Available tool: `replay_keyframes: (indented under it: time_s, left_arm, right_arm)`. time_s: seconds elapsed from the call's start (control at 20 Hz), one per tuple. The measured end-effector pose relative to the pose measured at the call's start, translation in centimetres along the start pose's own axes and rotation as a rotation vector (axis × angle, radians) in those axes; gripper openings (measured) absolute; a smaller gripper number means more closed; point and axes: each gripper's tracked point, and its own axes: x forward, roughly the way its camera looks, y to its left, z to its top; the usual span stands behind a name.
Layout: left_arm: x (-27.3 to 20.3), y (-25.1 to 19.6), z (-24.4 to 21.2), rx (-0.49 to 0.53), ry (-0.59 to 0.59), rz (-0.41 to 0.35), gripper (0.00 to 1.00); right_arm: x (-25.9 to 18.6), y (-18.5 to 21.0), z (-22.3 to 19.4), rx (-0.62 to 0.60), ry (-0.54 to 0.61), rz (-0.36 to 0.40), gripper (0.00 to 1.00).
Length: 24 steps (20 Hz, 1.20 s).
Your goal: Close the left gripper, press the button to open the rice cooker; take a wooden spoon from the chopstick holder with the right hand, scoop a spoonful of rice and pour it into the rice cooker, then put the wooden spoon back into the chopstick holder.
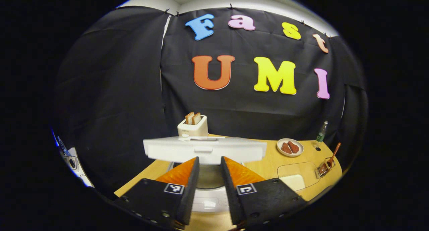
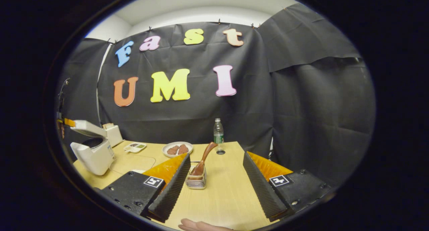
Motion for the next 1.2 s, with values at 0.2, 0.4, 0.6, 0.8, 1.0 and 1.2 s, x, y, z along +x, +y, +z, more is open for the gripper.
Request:
replay_keyframes:
  time_s: [0.2, 0.4, 0.6, 0.8, 1.0, 1.2]
  left_arm:
    - [-2.7, 0.3, 0.4, -0.034, -0.041, 0.033, 0.96]
    - [-5.8, -1.1, 0.4, -0.025, -0.090, -0.010, 0.95]
    - [-9.1, -3.1, 0.0, 0.018, -0.151, -0.058, 0.94]
    - [-11.3, -5.0, -1.1, 0.074, -0.190, -0.078, 0.94]
    - [-12.5, -6.4, -2.2, 0.058, -0.217, -0.073, 0.95]
    - [-12.4, -7.6, -4.0, 0.033, -0.193, -0.087, 0.96]
  right_arm:
    - [1.1, 0.6, -0.9, 0.015, 0.029, 0.025, 1.00]
    - [3.0, 1.1, -2.6, 0.049, 0.060, 0.056, 0.99]
    - [5.7, 1.2, -3.8, 0.070, 0.071, 0.065, 0.99]
    - [9.2, 2.4, -5.3, 0.099, 0.096, 0.101, 1.00]
    - [14.1, 2.8, -6.8, 0.091, 0.111, 0.105, 0.99]
    - [19.4, 3.2, -9.1, 0.052, 0.190, 0.134, 0.99]
